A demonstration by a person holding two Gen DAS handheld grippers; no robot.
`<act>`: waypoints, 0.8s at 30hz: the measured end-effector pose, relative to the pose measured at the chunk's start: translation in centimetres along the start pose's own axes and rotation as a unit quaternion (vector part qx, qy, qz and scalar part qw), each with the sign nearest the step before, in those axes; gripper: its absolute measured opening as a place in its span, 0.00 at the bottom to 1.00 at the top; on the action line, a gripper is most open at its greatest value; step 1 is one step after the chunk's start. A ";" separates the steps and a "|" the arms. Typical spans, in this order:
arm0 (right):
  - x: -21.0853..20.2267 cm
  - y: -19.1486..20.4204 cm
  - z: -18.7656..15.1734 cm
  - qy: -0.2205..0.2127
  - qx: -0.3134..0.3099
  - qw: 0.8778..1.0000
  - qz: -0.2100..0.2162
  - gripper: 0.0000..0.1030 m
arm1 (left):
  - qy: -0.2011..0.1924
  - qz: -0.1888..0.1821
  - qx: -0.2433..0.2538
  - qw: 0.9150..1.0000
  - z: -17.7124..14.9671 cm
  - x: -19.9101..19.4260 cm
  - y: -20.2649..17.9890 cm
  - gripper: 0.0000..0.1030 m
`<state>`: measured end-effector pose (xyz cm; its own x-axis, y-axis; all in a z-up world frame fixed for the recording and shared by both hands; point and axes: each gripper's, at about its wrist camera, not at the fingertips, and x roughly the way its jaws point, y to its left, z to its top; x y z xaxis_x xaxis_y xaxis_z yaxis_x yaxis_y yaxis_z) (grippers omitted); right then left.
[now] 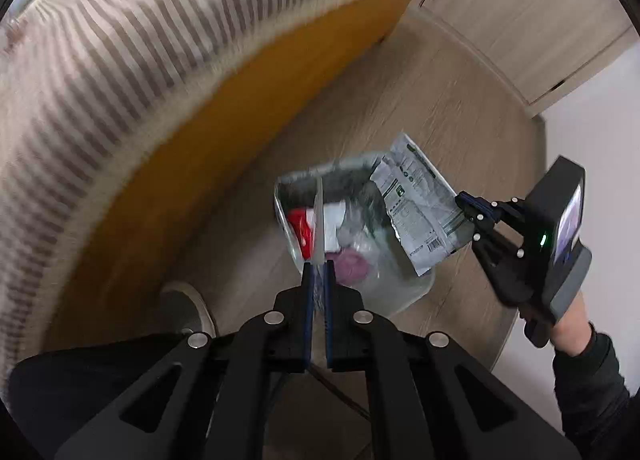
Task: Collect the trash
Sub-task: 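Carry the plastic strip and paper sheet to the wastebasket, then open both tools over the wastebasket to drop the strip and sheet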
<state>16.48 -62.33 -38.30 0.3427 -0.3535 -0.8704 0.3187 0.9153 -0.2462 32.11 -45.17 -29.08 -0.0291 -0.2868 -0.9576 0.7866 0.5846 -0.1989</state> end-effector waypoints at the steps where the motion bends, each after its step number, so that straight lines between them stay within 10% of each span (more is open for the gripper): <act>1: 1.0 0.6 -0.5 0.008 -0.006 1.000 0.003 0.01 | 0.018 -0.004 -0.007 1.000 0.2 2.0 0.0 0.02; 10: 6.9 3.2 -4.5 0.053 -0.072 0.996 -0.027 0.05 | 0.117 0.015 0.007 0.993 -0.3 11.5 -1.3 0.02; 11: 6.9 2.9 -4.7 0.054 -0.057 0.997 -0.019 0.13 | 0.130 0.022 0.010 0.991 -0.5 12.5 -1.4 0.02; 13: 6.2 1.7 -5.0 0.032 -0.007 0.999 0.002 0.65 | 0.157 0.037 0.019 0.987 -0.9 14.7 -1.8 0.02; 18: 4.3 -0.3 -5.6 0.013 0.065 0.998 0.019 0.65 | 0.185 0.064 0.015 0.981 -0.6 17.1 -1.2 0.02; 24: 2.7 -2.7 -6.6 0.006 0.150 0.987 0.054 0.65 | 0.121 0.063 -0.008 0.991 1.2 16.6 -2.1 0.02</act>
<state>10.70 -64.48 -42.78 0.3793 -0.2537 -0.8898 0.5292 0.8484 -0.0163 30.77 -52.06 -44.30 -0.0807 -0.0213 -0.9965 0.7834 0.6168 -0.0766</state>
